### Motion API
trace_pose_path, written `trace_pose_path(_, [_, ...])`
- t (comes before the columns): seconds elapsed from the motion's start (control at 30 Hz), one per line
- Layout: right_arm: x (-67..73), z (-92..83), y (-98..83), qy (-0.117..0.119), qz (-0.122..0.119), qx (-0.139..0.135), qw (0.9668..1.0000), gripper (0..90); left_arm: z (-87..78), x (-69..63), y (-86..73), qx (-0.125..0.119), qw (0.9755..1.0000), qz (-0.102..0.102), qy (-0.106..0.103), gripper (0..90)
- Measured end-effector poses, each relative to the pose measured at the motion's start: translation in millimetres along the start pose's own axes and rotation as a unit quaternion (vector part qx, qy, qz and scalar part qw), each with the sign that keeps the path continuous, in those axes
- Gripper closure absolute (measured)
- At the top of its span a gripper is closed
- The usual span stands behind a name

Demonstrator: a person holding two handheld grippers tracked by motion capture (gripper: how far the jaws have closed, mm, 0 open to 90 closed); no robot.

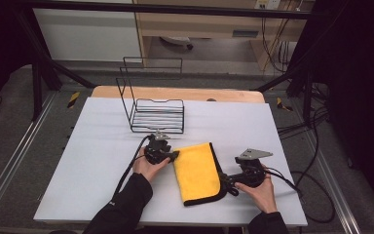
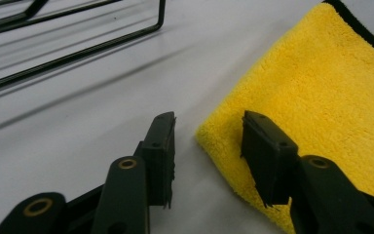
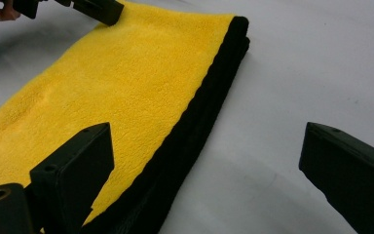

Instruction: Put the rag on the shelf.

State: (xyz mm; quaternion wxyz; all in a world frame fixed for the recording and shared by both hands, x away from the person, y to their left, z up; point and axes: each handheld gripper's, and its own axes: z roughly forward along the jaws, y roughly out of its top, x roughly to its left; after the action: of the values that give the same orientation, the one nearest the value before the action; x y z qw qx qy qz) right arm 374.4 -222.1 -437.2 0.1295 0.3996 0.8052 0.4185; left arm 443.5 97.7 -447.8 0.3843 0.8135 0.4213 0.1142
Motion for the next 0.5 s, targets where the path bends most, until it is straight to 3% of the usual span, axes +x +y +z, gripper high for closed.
trace_pose_path(0.13, [-2.3, 2.7, 3.2, 0.001, 0.012, -0.007, 0.9999, 7.9, 2.1, -3.2, -0.6, 0.001, 1.0000, 0.007, 0.002, 59.1])
trace_pose_path(0.5, [-10.0, 21.2, 24.4, -0.011, 0.018, -0.007, 0.9998, 11.1, 4.5, -7.3, -2.7, 0.000, 0.9998, -0.014, -0.010, 73.2])
